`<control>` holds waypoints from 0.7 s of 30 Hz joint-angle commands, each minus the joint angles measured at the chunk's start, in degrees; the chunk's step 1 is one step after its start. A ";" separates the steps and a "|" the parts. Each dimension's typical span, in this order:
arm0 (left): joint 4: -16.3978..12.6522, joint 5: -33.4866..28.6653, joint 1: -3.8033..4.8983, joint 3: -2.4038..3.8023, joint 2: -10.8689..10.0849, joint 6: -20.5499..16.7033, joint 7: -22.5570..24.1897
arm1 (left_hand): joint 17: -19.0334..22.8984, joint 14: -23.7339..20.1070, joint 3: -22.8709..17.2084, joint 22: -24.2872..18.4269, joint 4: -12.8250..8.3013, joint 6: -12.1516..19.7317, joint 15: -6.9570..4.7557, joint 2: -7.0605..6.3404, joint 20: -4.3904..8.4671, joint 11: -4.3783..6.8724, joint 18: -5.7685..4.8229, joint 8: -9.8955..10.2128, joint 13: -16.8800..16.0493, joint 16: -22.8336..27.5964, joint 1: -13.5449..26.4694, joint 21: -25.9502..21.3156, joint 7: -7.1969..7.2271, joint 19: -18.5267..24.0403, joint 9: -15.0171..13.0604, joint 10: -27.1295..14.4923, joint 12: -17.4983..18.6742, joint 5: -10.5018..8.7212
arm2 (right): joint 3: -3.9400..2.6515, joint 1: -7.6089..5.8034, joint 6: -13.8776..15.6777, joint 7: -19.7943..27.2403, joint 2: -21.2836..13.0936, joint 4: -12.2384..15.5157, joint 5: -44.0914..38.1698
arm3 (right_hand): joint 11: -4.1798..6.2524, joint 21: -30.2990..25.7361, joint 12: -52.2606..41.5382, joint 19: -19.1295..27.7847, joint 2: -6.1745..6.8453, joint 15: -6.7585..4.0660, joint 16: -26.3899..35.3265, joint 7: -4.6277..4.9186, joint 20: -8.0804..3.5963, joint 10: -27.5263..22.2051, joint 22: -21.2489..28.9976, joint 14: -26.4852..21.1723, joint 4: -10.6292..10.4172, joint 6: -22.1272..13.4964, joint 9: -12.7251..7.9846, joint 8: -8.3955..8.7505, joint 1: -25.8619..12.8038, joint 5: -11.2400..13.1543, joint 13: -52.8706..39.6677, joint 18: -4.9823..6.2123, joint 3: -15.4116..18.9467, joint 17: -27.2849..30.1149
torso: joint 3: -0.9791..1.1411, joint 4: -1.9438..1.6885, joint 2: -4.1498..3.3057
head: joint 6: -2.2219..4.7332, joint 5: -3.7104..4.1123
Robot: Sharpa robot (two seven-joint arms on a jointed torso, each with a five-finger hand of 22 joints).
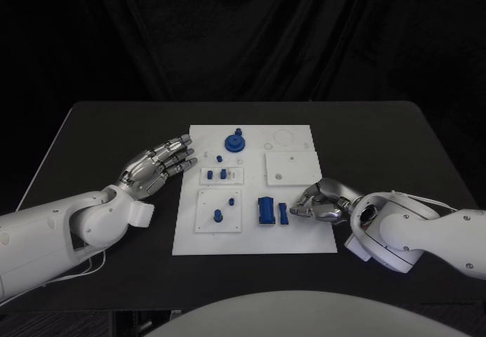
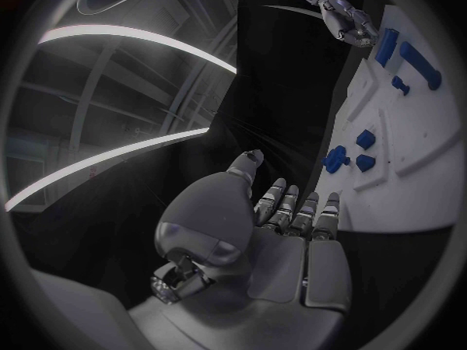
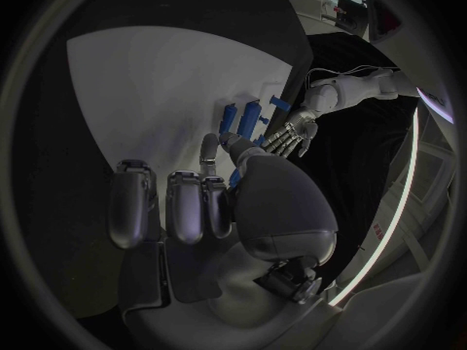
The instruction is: Assemble the parts on the task board
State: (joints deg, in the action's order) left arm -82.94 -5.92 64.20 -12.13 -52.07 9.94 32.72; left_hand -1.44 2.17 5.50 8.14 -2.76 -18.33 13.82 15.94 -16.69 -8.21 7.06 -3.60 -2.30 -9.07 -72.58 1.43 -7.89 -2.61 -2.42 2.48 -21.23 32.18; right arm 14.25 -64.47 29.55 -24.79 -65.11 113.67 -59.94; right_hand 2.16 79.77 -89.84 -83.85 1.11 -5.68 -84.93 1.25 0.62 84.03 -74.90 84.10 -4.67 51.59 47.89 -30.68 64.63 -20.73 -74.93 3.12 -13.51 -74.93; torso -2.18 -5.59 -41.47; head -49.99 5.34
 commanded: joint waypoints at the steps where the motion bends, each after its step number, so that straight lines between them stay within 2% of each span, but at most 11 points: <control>1: -0.05 0.06 -0.11 0.04 0.07 0.91 0.54 | -0.07 -0.27 -0.34 -0.03 -0.15 -0.11 0.03 -0.03 0.14 0.31 -0.36 -0.26 -0.09 -0.23 0.38 0.26 -0.46 -0.29 -0.06 -0.10 -0.25 0.24 | 0.00 0.06 -1.52 -0.45 0.21 -0.04 -0.23 | 0.51 0.27 -0.16 -2.69 0.14 -0.45 -0.30 0.06 -0.40 5.97 -11.80 3.60 -0.34 -0.73 0.53 -0.70 -0.32 1.93 -15.07 -0.62 0.85 -1.10 | 0.03 -0.16 -0.04 | -0.01 0.09; 7: -0.03 0.06 -0.12 0.04 0.11 0.98 0.52 | -0.07 -0.27 -0.34 -0.03 -0.15 -0.11 0.03 -0.03 0.14 0.31 -0.36 -0.26 -0.09 -0.23 0.38 0.26 -0.46 -0.29 -0.06 -0.10 -0.25 0.24 | 0.00 0.07 -2.72 -0.98 0.49 0.01 -0.88 | 0.57 0.21 -0.16 -2.66 0.52 -0.51 -0.29 -0.03 -0.43 5.97 -11.77 3.58 -0.57 -1.10 1.65 -2.19 -0.61 5.02 -15.07 -0.60 1.93 -1.02 | 0.04 -0.16 -0.06 | -0.01 0.07; 9: -0.01 0.06 -0.12 0.04 0.08 0.99 0.51 | -0.07 -0.27 -0.34 -0.03 -0.15 -0.11 0.03 -0.03 0.14 0.31 -0.36 -0.26 -0.09 -0.23 0.38 0.26 -0.46 -0.29 -0.06 -0.10 -0.25 0.24 | 0.00 0.07 -3.48 -1.26 0.61 0.04 -1.21 | 0.66 0.10 -0.16 -2.62 0.84 -0.62 -0.23 -0.28 -0.52 5.97 -11.73 3.54 -0.54 -1.22 3.51 -4.37 -0.56 7.65 -15.07 -0.57 2.99 -0.84 | 0.02 -0.13 -0.05 | -0.01 0.07; 12: -0.01 0.06 -0.13 0.04 0.06 1.03 0.51 | -0.07 -0.27 -0.34 -0.03 -0.15 -0.11 0.03 -0.03 0.14 0.31 -0.36 -0.26 -0.09 -0.23 0.38 0.26 -0.46 -0.29 -0.06 -0.10 -0.25 0.24 | 0.01 0.08 -4.56 -1.70 0.75 0.09 -2.03 | 0.97 0.03 -0.16 -2.59 1.05 -0.81 -0.17 -0.52 -0.69 5.97 -11.71 3.52 -0.54 -1.93 6.10 -7.19 -0.40 9.75 -15.07 -0.56 4.25 -0.70 | 0.01 -0.11 -0.03 | -0.01 -0.02; 13: -0.01 0.06 -0.13 0.04 0.06 1.05 0.50 | -0.07 -0.27 -0.34 -0.03 -0.15 -0.11 0.03 -0.03 0.14 0.31 -0.36 -0.26 -0.09 -0.23 0.38 0.26 -0.46 -0.29 -0.06 -0.10 -0.25 0.24 | 0.01 0.08 -4.81 -1.80 0.79 0.07 -2.19 | 1.13 0.04 -0.16 -2.60 1.21 -0.99 -0.19 -0.73 -0.77 5.97 -11.71 3.53 -0.46 -2.16 7.63 -8.93 -0.25 11.13 -15.07 -0.57 4.96 -0.73 | 0.01 -0.11 -0.03 | -0.01 0.00; 14: -0.01 0.06 -0.14 0.04 0.06 1.06 0.49 | -0.07 -0.27 -0.34 -0.03 -0.15 -0.11 0.03 -0.03 0.14 0.31 -0.36 -0.26 -0.09 -0.23 0.38 0.26 -0.46 -0.29 -0.06 -0.10 -0.25 0.24 | 0.01 0.08 -5.04 -1.88 0.83 0.05 -2.33 | 1.13 0.04 -0.16 -2.60 1.21 -0.99 -0.19 -0.73 -0.77 5.97 -11.71 3.53 -0.46 -2.16 7.63 -8.93 -0.25 11.13 -15.07 -0.57 4.96 -0.73 | 0.02 -0.12 -0.02 | -0.01 0.01; 16: 0.00 0.06 -0.14 0.04 0.07 1.09 0.48 | -0.07 -0.27 -0.34 -0.03 -0.15 -0.11 0.03 -0.03 0.14 0.31 -0.36 -0.26 -0.09 -0.23 0.38 0.26 -0.46 -0.29 -0.06 -0.10 -0.25 0.24 | 0.01 0.09 -5.43 -2.01 0.90 -0.03 -2.52 | 1.27 -0.01 -0.16 -2.58 1.23 -1.07 -0.14 -0.86 -0.91 5.97 -11.70 3.51 -0.49 -2.65 8.86 -10.20 -0.10 12.11 -15.07 -0.55 5.61 -0.62 | 0.02 -0.11 -0.01 | -0.01 -0.01; 21: 0.04 0.06 -0.16 0.04 0.11 1.14 0.48 | -0.07 -0.27 -0.34 -0.03 -0.15 -0.11 0.03 -0.03 0.14 0.31 -0.36 -0.26 -0.09 -0.23 0.38 0.26 -0.46 -0.29 -0.06 -0.10 -0.25 0.24 | 0.01 0.09 -6.05 -2.13 1.07 -0.17 -2.80 | 1.31 0.00 -0.16 -2.59 1.17 -1.10 -0.13 -0.90 -0.96 5.97 -11.70 3.50 -0.59 -2.86 9.29 -10.63 -0.11 12.55 -15.07 -0.55 5.89 -0.58 | 0.02 -0.11 0.04 | -0.01 -0.05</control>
State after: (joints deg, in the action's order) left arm -82.86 -5.92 64.14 -12.13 -52.04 10.06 32.64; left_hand -1.44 2.17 5.50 8.15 -2.76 -18.33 13.82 15.93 -16.69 -8.21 7.06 -3.60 -2.30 -9.07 -72.58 1.43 -7.89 -2.62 -2.41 2.48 -21.23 32.18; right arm 14.26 -64.47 25.24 -25.55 -64.06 113.49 -61.67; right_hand 3.19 79.77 -89.84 -84.06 1.97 -6.33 -84.97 0.33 0.00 84.04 -74.94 83.91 -5.36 49.23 57.19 -41.12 64.39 -8.30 -74.92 3.11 -7.92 -74.93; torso -2.16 -5.72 -41.48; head -49.99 5.34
